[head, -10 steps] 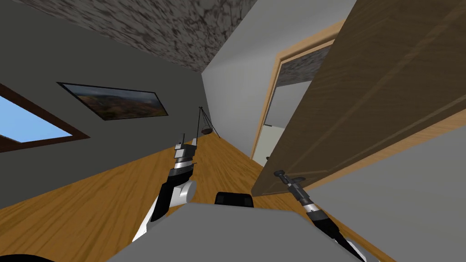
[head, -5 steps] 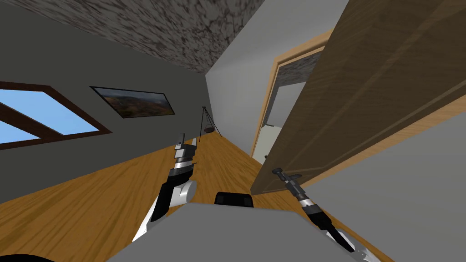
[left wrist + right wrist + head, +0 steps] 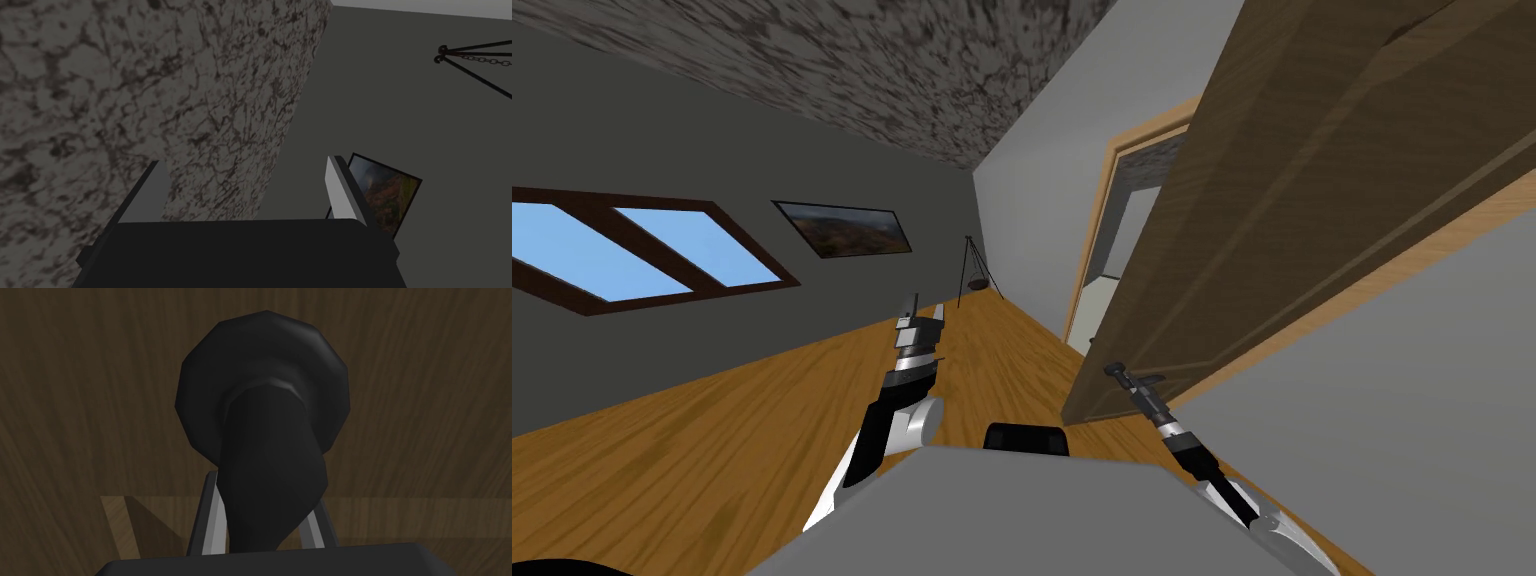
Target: Pull the door open
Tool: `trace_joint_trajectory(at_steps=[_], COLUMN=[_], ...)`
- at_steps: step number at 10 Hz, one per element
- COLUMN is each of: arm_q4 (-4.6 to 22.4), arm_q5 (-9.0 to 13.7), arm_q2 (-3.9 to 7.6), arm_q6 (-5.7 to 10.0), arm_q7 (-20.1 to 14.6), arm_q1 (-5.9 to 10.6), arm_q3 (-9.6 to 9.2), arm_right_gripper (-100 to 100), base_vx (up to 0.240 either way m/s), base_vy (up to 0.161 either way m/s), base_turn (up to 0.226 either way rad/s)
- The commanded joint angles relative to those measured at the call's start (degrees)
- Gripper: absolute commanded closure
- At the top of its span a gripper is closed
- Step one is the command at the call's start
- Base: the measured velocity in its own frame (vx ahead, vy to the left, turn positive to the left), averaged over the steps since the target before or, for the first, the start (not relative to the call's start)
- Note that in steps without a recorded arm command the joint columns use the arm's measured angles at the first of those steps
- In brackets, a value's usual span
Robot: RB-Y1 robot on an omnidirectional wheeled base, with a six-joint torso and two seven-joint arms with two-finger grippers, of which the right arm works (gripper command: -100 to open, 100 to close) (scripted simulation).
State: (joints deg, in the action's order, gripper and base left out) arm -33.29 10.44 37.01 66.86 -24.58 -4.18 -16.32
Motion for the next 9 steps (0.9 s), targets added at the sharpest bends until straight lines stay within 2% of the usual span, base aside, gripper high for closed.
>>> trace_joint_trajectory(at_steps=[1,6,9], arm_q4=[0.56,2.61,3.27], arm_q5=[-1.49,-5.18,-6.37], arm_q2=[-0.61,-2.22,-2.73], arm_q6=[-0.60,-2.62,-3.27], arm_q7=[-0.41,-1.43,-1.76], arm_q1=[1.37,5.55,6.90], arm_q3=[0.61,2.39,2.96], arm_right_gripper=[100,100,100], base_vx=[-0.156,-0.188,-0.171], base_vy=[-0.081,-0.096,-0.072], base_turn=[0.111,0.113,0.047])
